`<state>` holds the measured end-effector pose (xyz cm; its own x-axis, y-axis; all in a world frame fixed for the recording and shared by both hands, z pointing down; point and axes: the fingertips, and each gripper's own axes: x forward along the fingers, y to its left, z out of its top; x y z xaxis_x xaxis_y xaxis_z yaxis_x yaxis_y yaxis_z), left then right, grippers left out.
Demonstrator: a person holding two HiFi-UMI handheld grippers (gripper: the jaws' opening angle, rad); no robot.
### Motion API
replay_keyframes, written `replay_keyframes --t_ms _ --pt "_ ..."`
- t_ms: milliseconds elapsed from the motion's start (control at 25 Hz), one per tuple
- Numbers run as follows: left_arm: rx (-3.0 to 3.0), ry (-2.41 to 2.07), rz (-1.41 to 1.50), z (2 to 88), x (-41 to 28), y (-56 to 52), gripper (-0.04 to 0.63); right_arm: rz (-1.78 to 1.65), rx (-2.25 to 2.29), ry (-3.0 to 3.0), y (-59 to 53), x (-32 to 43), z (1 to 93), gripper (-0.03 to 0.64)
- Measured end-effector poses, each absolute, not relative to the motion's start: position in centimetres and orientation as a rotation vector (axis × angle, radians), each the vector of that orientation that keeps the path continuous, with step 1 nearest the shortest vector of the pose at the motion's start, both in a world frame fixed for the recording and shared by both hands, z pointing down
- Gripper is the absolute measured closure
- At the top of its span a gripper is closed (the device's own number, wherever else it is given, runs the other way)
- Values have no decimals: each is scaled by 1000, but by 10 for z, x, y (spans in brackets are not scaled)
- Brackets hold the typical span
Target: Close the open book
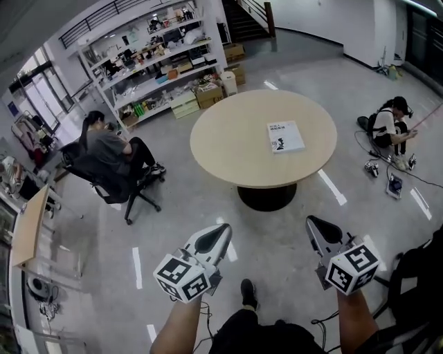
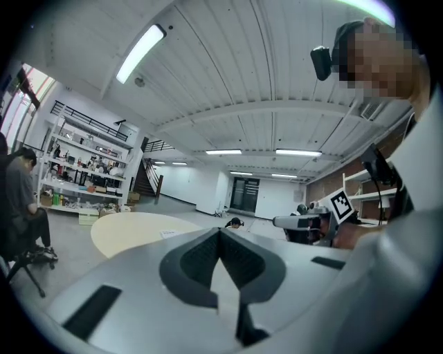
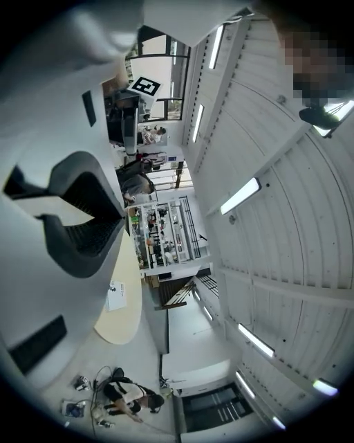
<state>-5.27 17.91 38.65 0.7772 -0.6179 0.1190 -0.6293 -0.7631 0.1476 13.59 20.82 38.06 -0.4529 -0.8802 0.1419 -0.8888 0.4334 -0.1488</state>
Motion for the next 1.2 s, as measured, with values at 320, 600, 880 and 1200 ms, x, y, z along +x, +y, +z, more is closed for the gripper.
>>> replay_keyframes --t_ms 320,600,880,1200 --pt "2846 -1151 122 350 -57 330 606 306 1638 -2651 342 135 350 618" --pt "2853 -1065 6 348 -91 429 606 254 1667 -2672 434 90 342 618" --pt "2895 -901 -9 353 -134 538 606 315 1744 -2638 549 27 348 618" --pt "2910 -800 -8 346 -155 631 606 298 1802 -2604 656 2 331 618"
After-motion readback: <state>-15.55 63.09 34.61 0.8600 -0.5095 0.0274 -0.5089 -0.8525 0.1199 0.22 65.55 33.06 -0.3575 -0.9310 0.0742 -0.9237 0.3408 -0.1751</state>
